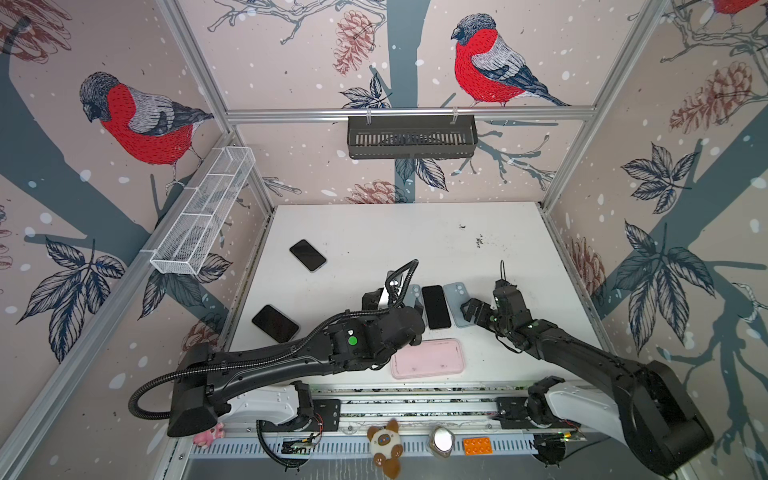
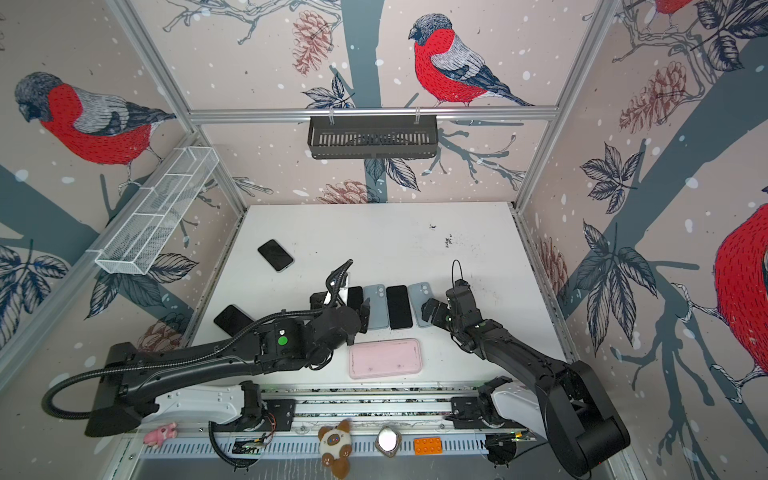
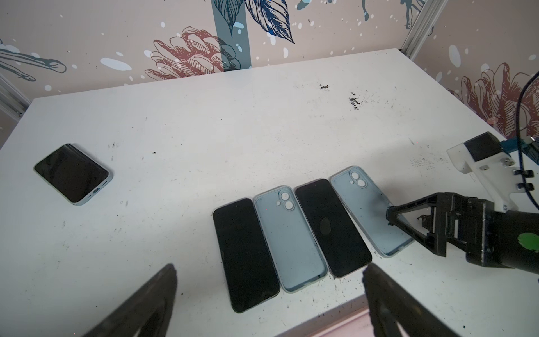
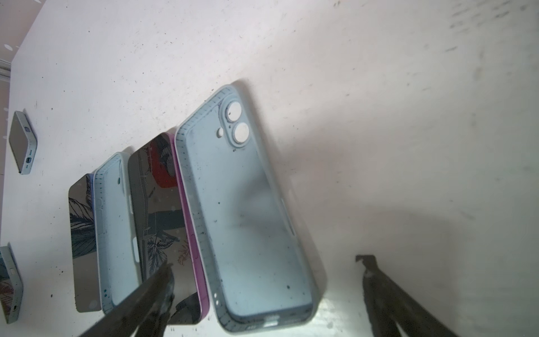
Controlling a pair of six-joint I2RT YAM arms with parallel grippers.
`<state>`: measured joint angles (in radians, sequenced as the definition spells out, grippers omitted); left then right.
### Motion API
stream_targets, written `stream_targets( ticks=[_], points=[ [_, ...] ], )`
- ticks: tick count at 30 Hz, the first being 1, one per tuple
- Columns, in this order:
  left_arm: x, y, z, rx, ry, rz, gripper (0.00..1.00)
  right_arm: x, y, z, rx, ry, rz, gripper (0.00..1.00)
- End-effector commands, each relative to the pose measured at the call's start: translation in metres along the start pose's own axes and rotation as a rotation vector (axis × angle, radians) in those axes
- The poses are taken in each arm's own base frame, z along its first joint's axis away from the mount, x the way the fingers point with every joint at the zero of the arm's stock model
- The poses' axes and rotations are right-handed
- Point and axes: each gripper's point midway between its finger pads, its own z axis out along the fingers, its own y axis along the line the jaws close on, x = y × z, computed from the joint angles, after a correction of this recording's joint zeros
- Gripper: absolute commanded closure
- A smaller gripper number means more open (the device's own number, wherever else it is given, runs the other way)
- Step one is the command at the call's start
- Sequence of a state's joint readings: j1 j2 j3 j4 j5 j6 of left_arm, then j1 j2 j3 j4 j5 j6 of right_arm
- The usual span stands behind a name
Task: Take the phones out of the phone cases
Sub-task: 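Swing the left gripper toward the cased black phone while the right draws back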
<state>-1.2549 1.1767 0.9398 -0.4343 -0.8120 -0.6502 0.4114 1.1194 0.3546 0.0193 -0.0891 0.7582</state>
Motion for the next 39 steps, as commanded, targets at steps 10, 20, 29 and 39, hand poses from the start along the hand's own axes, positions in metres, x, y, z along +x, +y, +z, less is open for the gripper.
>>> stream_targets(
  ticks=[10,20,29,39],
  points=[
    [0.007,0.009,0.000,-0.017,0.007,-0.012,0.02,-0.001,0.004,0.000,-0.063,0.005,-0.032,0.22],
    [0.011,0.015,0.001,-0.030,0.012,-0.018,0.02,0.010,0.030,0.003,-0.195,0.045,-0.036,0.29],
    [0.021,0.029,0.011,-0.058,0.043,-0.046,0.02,0.007,0.030,0.003,-0.183,0.042,-0.064,0.25],
    [0.027,0.103,0.030,-0.209,0.142,-0.197,0.02,-0.033,0.040,-0.053,-0.194,-0.189,-0.174,0.01]
  ],
)
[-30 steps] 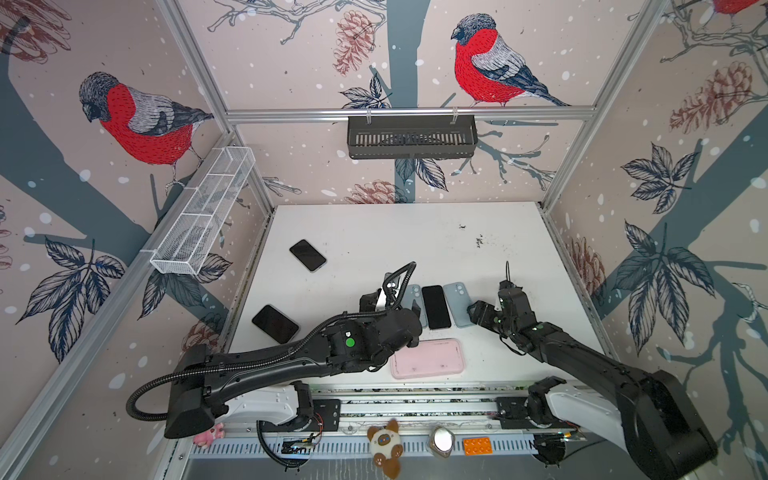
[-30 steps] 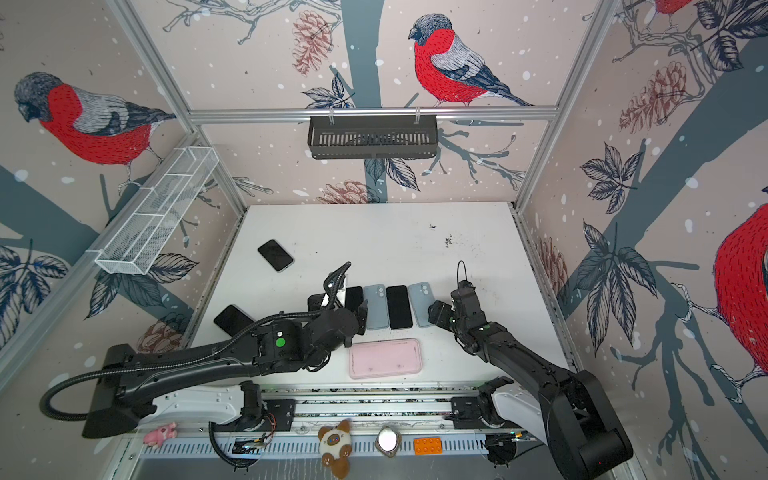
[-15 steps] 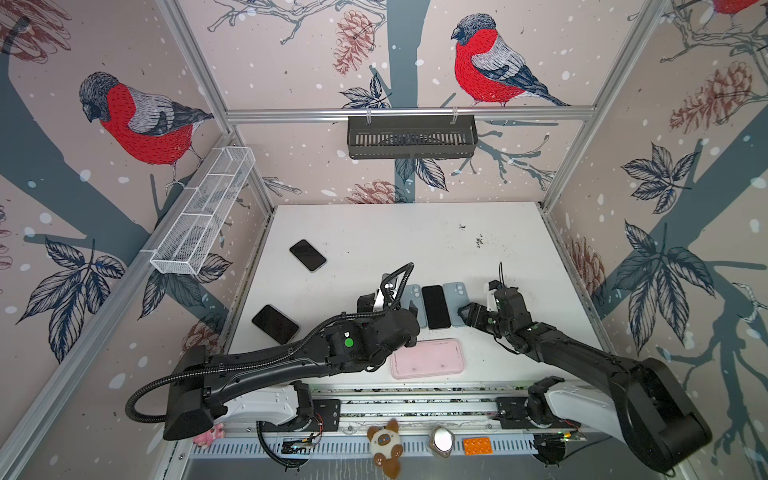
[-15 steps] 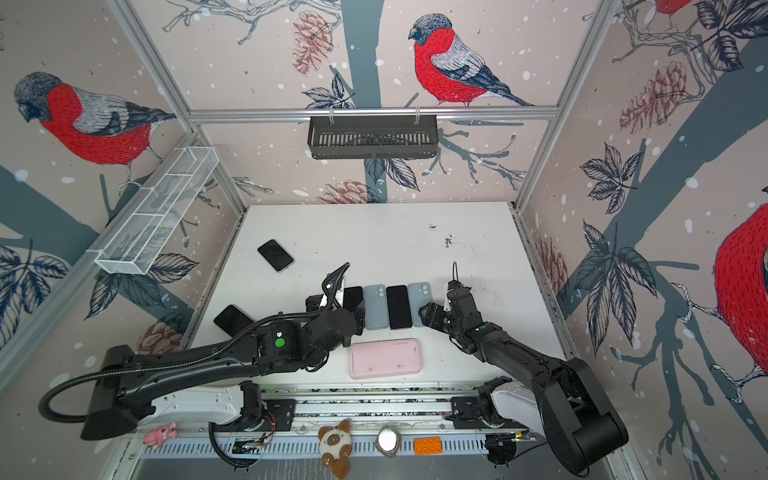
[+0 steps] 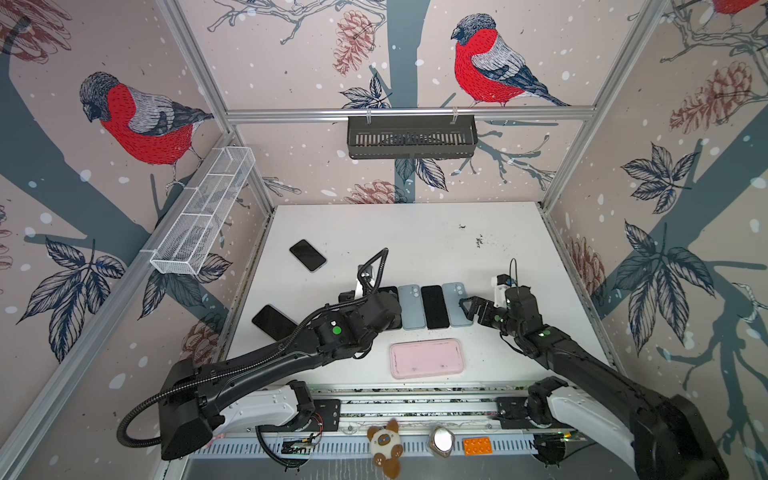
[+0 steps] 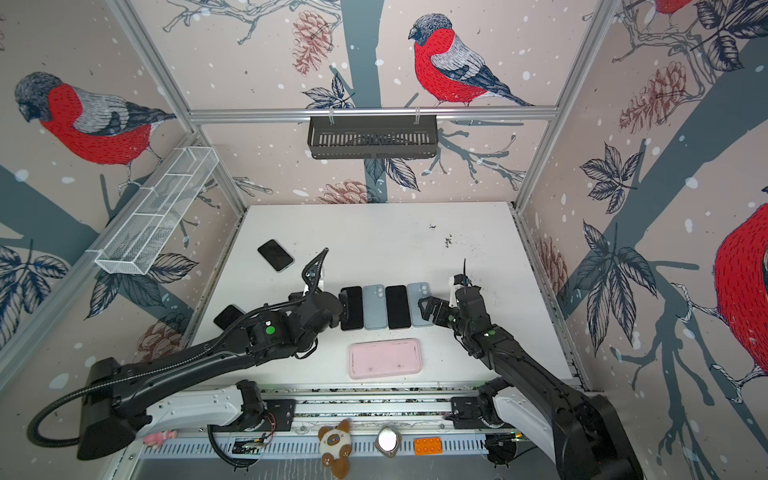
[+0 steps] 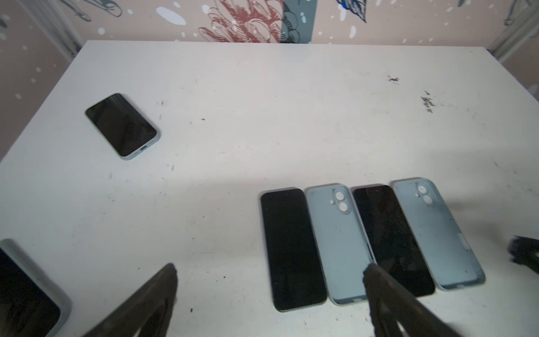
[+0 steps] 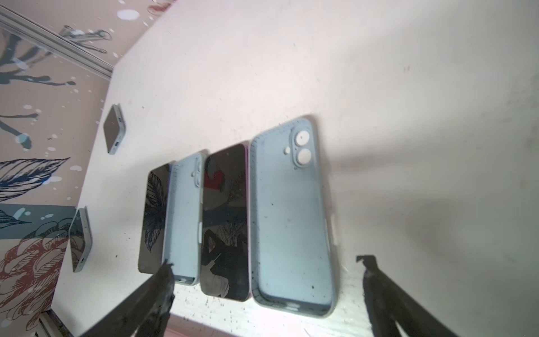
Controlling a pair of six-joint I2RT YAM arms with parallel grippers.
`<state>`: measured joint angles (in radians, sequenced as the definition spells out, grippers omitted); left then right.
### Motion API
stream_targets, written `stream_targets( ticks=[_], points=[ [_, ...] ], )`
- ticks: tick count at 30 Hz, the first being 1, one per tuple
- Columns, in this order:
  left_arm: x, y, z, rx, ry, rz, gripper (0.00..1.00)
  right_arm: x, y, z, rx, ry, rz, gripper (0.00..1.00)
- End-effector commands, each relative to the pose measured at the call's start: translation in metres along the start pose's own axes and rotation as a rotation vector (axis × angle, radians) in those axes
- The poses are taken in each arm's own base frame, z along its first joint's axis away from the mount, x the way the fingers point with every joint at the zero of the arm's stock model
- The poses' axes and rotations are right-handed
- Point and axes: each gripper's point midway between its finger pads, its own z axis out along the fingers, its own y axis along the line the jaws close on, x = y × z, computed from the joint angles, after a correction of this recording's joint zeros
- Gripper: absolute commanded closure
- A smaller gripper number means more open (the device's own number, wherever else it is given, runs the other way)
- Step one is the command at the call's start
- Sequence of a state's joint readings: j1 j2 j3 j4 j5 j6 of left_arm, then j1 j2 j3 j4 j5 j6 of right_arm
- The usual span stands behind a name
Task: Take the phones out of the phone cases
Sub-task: 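Swing the left gripper toward the cased black phone while the right draws back, then lower the left gripper over the cased black phone and close on it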
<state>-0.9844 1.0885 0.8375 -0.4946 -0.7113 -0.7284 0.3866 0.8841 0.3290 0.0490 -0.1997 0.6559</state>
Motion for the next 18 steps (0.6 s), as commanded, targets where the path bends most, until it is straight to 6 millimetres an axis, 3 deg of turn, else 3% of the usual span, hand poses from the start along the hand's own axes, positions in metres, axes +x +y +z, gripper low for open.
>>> stream_targets(
  ticks=[1,7,13,18],
  points=[
    [0.004,0.023,0.012,-0.031,0.064,-0.045,0.02,-0.015,0.010,-0.020,-0.007,-0.079,-0.079,0.01],
    [-0.012,0.067,0.054,-0.055,0.142,-0.165,0.02,-0.029,0.049,-0.048,-0.134,-0.144,-0.154,0.00],
    [-0.017,0.112,0.107,-0.104,0.268,-0.250,0.02,-0.014,0.086,-0.046,-0.229,-0.068,-0.251,0.01],
    [-0.020,0.137,0.150,-0.147,0.372,-0.283,0.02,-0.006,0.105,-0.041,-0.240,-0.038,-0.335,0.01]
  ],
)
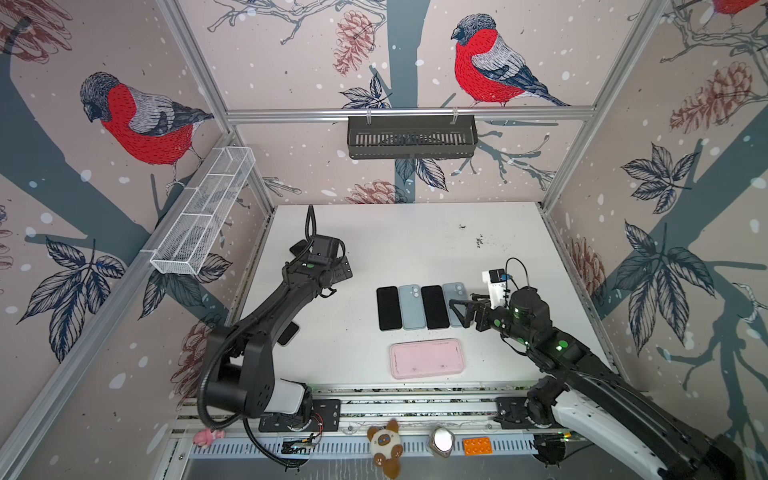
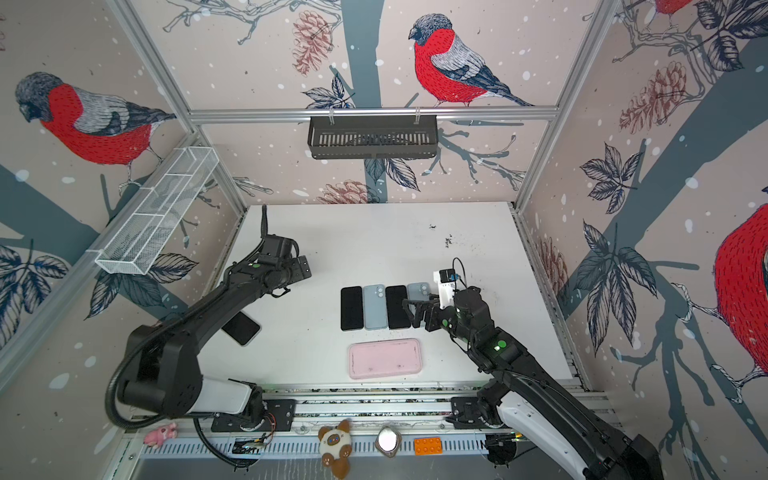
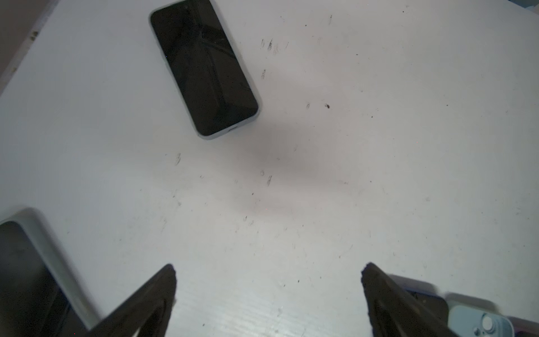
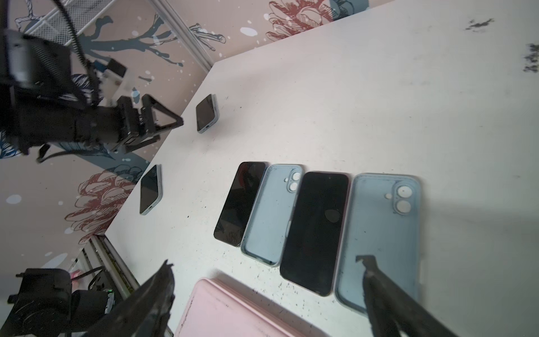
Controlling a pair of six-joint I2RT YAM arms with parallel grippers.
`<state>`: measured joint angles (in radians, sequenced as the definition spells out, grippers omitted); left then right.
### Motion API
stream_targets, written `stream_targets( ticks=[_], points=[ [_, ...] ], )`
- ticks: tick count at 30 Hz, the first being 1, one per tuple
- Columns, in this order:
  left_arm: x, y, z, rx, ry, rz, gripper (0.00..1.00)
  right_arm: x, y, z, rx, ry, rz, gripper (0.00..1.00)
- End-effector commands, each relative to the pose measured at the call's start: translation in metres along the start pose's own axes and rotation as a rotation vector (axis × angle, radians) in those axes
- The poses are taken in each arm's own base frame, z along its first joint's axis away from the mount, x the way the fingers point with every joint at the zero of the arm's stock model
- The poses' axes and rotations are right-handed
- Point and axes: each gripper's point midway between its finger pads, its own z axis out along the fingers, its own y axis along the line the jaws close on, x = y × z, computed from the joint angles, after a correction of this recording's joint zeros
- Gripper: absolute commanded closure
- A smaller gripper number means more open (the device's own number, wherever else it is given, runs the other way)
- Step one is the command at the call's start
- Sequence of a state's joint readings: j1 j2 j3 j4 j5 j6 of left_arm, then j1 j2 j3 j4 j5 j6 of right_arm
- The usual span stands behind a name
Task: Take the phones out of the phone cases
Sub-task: 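Lower the left gripper over the cased black phone and close on it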
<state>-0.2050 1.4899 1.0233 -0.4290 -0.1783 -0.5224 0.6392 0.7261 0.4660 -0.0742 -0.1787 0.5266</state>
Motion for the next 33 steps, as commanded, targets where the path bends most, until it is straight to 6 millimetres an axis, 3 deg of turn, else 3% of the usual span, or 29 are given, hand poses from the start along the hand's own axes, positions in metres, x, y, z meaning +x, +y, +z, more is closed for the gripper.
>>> stream_targets(
  ticks=[1,8,19,33],
  points=[
    [-0.011,-0.001,0.019,0.034,0.063,0.001,0.02,-0.004,0.008,0.003,0.007,-0.007,-0.068,0.01],
    [-0.025,0.025,0.069,-0.052,0.190,-0.064,0.02,0.002,0.015,0.015,-0.003,0.013,-0.136,0.01],
    [-0.027,0.071,0.110,-0.186,0.242,-0.139,0.02,0.011,0.017,0.034,-0.015,0.041,-0.168,0.01],
    [-0.039,0.069,0.135,-0.170,0.251,-0.159,0.02,0.008,0.021,0.045,-0.005,0.042,-0.199,0.01]
  ],
)
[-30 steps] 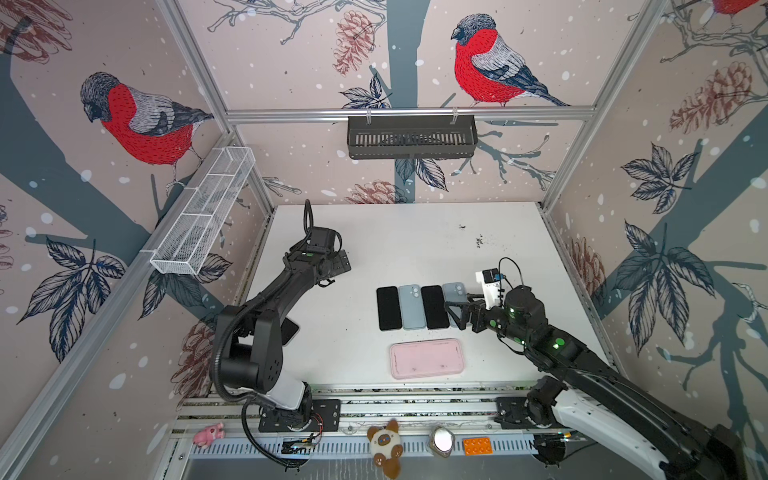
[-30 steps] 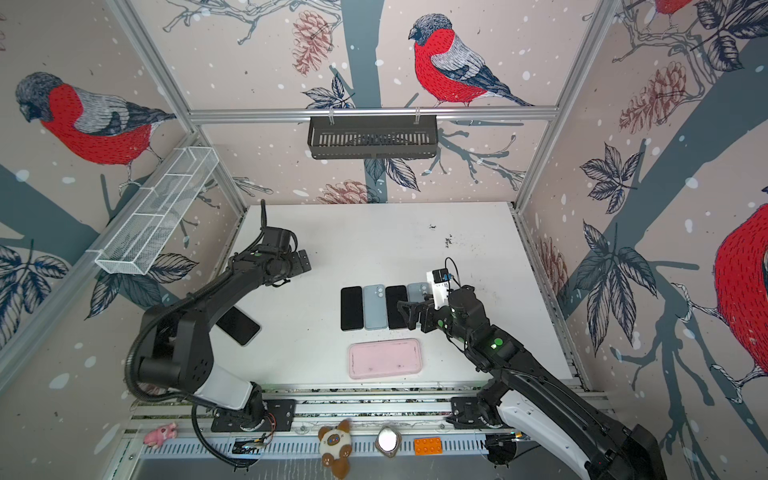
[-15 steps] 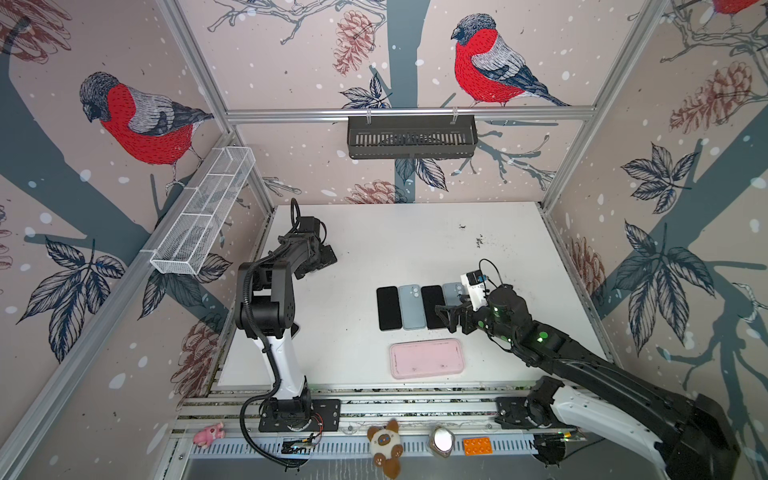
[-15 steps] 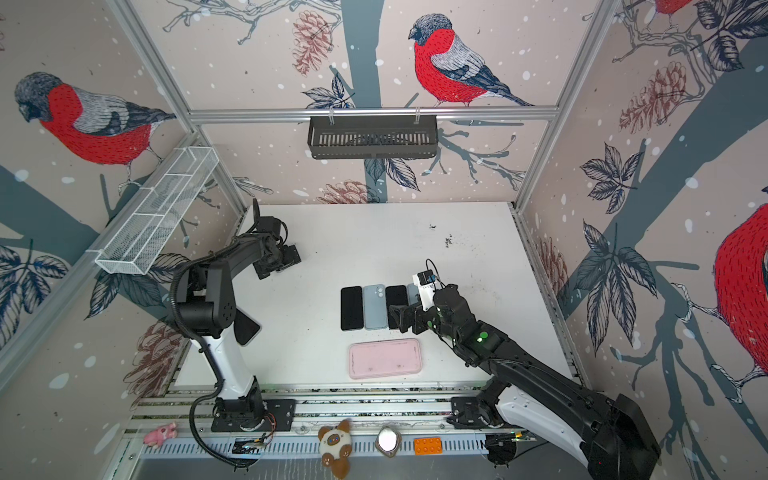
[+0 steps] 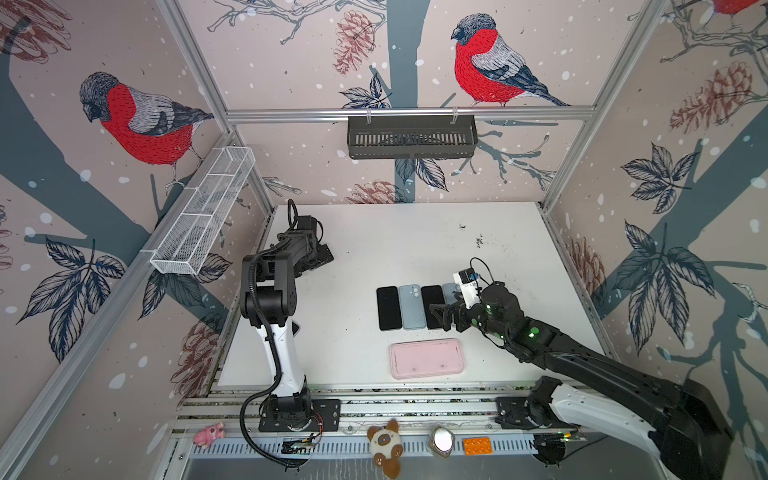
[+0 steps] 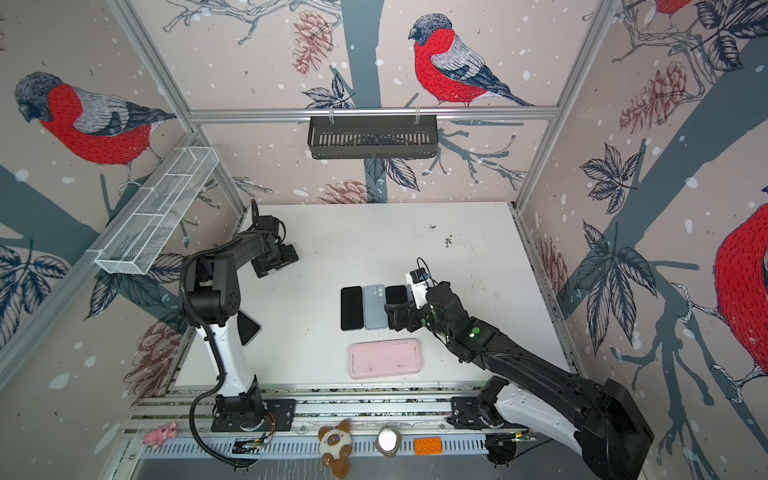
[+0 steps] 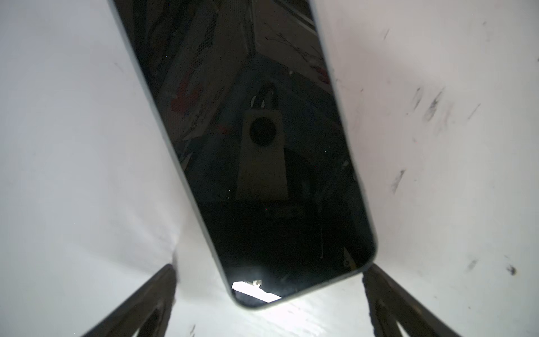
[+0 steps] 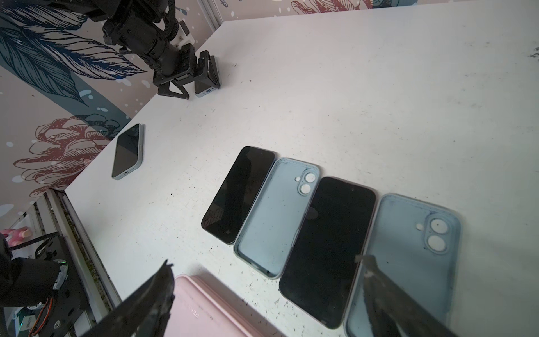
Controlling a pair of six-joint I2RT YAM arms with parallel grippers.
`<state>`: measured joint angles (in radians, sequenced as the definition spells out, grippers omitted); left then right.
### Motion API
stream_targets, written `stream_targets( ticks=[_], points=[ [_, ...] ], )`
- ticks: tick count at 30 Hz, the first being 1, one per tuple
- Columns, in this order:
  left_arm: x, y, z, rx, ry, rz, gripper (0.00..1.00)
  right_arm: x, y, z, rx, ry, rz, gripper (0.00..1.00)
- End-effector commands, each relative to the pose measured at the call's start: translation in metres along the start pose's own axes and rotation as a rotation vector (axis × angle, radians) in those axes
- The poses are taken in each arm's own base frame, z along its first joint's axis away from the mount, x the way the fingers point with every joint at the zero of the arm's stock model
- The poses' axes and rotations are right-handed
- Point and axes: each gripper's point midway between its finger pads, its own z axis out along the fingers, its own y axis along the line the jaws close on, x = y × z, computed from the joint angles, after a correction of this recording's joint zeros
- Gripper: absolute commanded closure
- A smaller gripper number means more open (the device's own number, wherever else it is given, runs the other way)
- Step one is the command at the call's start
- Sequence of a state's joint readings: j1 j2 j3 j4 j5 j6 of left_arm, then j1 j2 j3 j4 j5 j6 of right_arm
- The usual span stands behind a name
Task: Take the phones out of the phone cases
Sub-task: 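Lower the left gripper over the cased black phone and close on it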
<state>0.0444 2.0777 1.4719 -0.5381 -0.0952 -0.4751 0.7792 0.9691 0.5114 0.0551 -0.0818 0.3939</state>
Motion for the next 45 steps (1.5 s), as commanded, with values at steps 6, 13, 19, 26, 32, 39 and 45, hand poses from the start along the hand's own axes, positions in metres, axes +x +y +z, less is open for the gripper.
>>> stream_targets(
  ticks=[6,13,19,26,32,39,45],
  points=[
    [-0.006,-0.003,0.009,0.008,0.021,-0.044,0.02,-0.006,0.003,0.005,0.002,-0.023,-0.027,0.01],
    [-0.020,-0.012,0.011,0.056,0.016,-0.088,0.02,-0.008,0.006,0.003,-0.004,-0.027,-0.044,0.01],
    [-0.027,-0.005,0.015,0.010,0.032,-0.119,0.02,-0.007,0.005,0.003,-0.002,-0.025,-0.050,0.01],
    [-0.033,0.003,0.020,-0.045,0.041,-0.117,0.02,-0.006,0.005,0.004,-0.003,-0.023,-0.051,0.01],
    [-0.039,0.014,0.023,-0.101,0.044,-0.109,0.02,-0.006,0.006,0.005,-0.004,-0.017,-0.054,0.00],
    [-0.046,0.020,0.025,-0.124,0.044,-0.099,0.03,-0.005,0.005,0.007,-0.003,-0.008,-0.050,0.01],
    [-0.036,0.015,0.032,-0.083,0.073,-0.079,0.15,-0.006,0.006,0.009,-0.002,-0.007,-0.044,0.01]
  ],
)
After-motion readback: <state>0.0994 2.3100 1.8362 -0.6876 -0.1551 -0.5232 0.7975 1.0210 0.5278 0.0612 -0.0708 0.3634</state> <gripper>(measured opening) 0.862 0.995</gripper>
